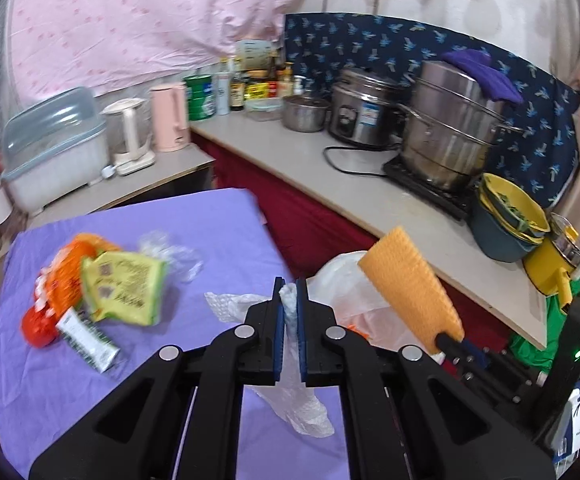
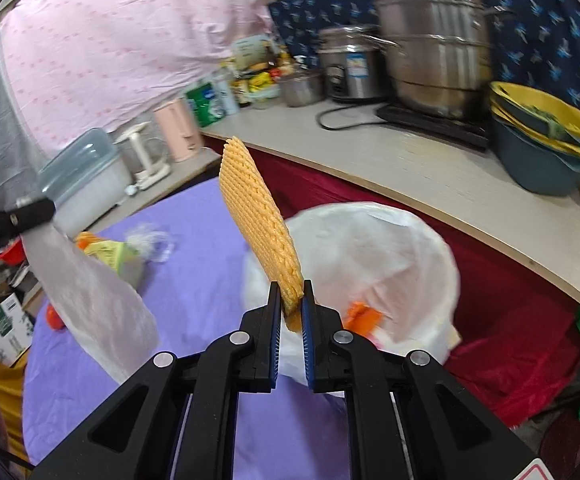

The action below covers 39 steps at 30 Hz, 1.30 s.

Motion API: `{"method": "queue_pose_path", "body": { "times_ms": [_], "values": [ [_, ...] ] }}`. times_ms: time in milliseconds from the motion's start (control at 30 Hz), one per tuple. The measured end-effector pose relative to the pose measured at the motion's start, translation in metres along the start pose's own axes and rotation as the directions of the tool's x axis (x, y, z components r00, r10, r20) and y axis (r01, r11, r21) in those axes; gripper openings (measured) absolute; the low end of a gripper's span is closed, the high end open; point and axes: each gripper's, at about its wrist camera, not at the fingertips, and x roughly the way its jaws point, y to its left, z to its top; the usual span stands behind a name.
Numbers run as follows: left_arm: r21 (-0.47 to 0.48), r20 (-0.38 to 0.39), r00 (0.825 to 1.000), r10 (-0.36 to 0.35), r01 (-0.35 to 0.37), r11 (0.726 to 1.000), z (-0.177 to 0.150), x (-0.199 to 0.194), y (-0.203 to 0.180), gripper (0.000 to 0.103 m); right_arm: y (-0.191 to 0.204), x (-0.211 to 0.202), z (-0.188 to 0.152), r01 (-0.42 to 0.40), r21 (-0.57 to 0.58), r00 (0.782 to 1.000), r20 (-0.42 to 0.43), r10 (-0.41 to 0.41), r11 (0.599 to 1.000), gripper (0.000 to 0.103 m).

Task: Collect trash
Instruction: 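Carry the orange foam net into the bin and open the right tool, then move both tools back over the remaining trash pile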

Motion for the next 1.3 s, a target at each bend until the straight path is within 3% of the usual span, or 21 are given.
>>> {"method": "queue_pose_path", "body": {
  "times_ms": [367, 667, 733, 800, 867, 1300],
  "values": [
    [0.094, -0.020, 0.998, -0.067, 0.068, 0.993, 0.016, 0.066, -0.083, 0.005, -0.066, 0.039, -0.013, 0.102, 0.062, 0.990, -0.102, -0.095, 0.993, 0.010],
    [0.076, -0.077, 0.994, -0.074, 0.080, 0.994, 0.013, 0.113, -0.092, 0.007, -0.071, 0.057, -0.014, 0.114, 0.089, 0.988, -0.115, -0.104, 0.989, 0.014],
    [0.073, -0.083, 0.993, -0.079, 0.085, 0.994, 0.012, 0.118, -0.090, 0.011, -0.072, 0.057, -0.012, 0.111, 0.099, 0.989, -0.109, -0.100, 0.989, 0.028],
    [0.060, -0.090, 0.992, -0.088, 0.094, 0.994, 0.012, 0.121, -0.088, 0.040, -0.072, 0.056, -0.010, 0.110, 0.114, 0.991, -0.090, -0.100, 0.987, 0.044],
    [0.052, -0.065, 0.995, -0.077, 0.080, 0.995, 0.012, 0.118, -0.084, 0.052, -0.070, 0.052, -0.008, 0.112, 0.121, 0.992, -0.070, -0.104, 0.986, 0.049],
    [0.025, -0.012, 1.000, 0.022, -0.022, 0.999, 0.005, 0.083, -0.039, 0.063, -0.046, 0.021, 0.004, 0.076, 0.101, 0.997, -0.006, -0.076, 0.992, 0.057]
  ]
}}
